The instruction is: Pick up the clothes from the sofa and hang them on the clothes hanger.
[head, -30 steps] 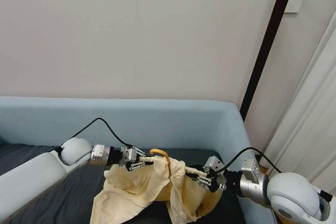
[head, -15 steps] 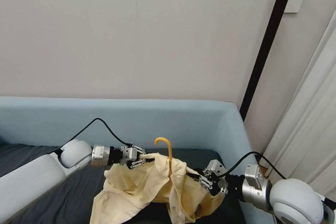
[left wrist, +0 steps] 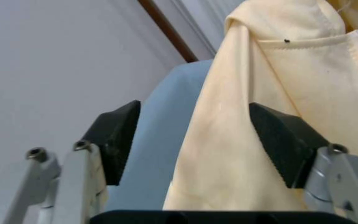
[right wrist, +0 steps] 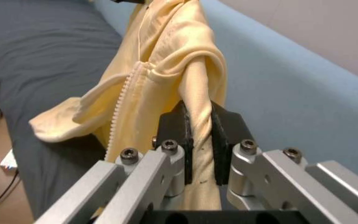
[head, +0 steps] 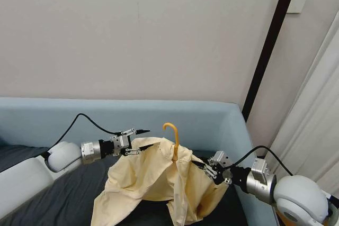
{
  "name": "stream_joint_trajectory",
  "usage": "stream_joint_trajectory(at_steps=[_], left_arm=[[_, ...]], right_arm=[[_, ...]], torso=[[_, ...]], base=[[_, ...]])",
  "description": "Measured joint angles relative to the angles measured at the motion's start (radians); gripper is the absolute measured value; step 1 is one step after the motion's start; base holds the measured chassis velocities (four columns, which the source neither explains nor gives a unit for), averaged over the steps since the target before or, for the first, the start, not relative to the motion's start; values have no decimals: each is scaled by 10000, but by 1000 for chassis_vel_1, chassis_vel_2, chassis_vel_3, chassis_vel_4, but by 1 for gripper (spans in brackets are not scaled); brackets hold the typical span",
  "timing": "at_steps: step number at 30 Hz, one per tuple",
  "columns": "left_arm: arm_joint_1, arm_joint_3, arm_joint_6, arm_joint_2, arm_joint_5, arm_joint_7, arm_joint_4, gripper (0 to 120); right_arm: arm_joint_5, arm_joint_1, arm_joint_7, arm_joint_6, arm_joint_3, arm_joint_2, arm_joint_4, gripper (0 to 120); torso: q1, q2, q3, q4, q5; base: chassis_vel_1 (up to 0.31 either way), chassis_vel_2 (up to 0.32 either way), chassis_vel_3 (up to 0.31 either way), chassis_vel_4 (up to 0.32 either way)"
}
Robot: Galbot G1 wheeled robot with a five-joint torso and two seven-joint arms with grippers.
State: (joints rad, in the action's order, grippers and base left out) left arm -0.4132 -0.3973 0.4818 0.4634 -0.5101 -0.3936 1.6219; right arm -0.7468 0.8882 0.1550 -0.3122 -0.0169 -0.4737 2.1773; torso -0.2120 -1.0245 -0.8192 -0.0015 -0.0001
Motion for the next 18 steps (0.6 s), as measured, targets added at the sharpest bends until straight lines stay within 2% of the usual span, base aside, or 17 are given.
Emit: stream_joint_trajectory(at_steps=[3, 5, 7, 9, 13, 18], left_arm=[[-662, 803, 75, -50, -247, 520, 111, 88], [-874, 1057, 76, -73, -345, 737, 157, 91], [-1239, 1392, 79, -117, -539, 1452, 240, 98], [-1308, 1443, 83, -119, -606, 1600, 253, 99], [-1820, 2002, -12, 209, -1481, 2475, 246, 100], [-1928, 2238, -330, 754, -2331, 2612, -304, 100]], right_arm=[[-150, 64, -79, 102, -384, -144, -95, 8], [-206, 66, -106, 127, -469, -154, -102, 8], [-275, 76, -121, 216, -687, -156, -89, 8], [-286, 81, -121, 232, -723, -156, -75, 8], [-420, 181, -167, 350, -972, -194, 208, 8], [-652, 276, -430, 414, -1049, -263, 594, 8]], torso=[[0, 0, 0, 0, -1], [0, 0, 0, 0, 0], [0, 0, 0, 1, 0], [0, 0, 0, 1, 0], [1, 0, 0, 0, 0], [0, 0, 0, -1, -1]], base=[[0, 0, 0, 0], [0, 0, 0, 0], [0, 0, 0, 0], [0, 0, 0, 0], [0, 0, 0, 0], [0, 0, 0, 0]])
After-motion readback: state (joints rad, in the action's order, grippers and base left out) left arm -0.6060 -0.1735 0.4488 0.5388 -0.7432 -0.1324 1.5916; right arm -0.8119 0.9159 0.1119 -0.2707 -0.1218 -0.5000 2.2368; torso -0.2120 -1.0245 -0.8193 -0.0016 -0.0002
